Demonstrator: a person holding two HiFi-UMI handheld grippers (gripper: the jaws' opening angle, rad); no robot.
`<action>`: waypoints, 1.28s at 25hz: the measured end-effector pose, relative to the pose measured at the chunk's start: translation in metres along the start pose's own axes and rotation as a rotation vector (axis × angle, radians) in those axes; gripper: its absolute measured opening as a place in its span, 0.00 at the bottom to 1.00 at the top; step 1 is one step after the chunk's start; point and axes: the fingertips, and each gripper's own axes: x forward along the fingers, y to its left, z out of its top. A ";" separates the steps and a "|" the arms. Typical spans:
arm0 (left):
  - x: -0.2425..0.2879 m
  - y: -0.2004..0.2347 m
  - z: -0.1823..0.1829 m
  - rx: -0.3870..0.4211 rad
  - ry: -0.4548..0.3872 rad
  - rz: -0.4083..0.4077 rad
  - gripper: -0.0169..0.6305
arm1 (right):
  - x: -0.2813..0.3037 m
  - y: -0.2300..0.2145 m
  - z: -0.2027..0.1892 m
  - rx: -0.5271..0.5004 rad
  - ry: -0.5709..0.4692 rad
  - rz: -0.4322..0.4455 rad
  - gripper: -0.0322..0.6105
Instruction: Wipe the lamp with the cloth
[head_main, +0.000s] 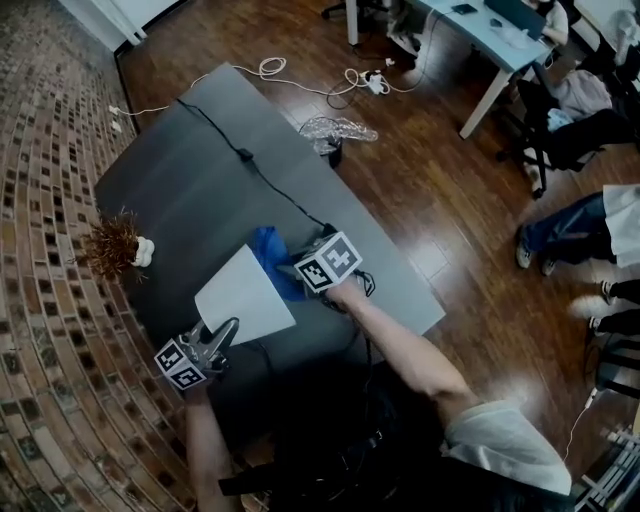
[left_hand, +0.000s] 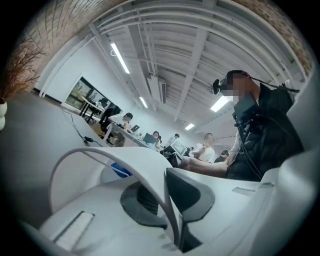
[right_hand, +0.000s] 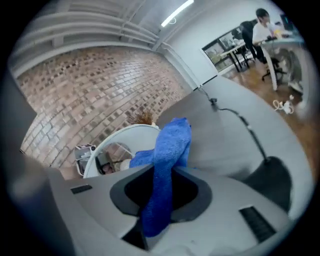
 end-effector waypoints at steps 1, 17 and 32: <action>0.000 -0.002 -0.001 0.007 0.001 0.002 0.07 | -0.008 -0.011 -0.002 -0.006 0.003 -0.031 0.17; 0.001 -0.018 -0.020 0.129 0.075 0.009 0.06 | -0.187 -0.080 0.057 -0.354 -0.037 -0.591 0.17; -0.028 0.031 0.034 -0.614 -0.340 -0.097 0.51 | -0.044 -0.037 -0.012 -0.283 0.144 -0.293 0.17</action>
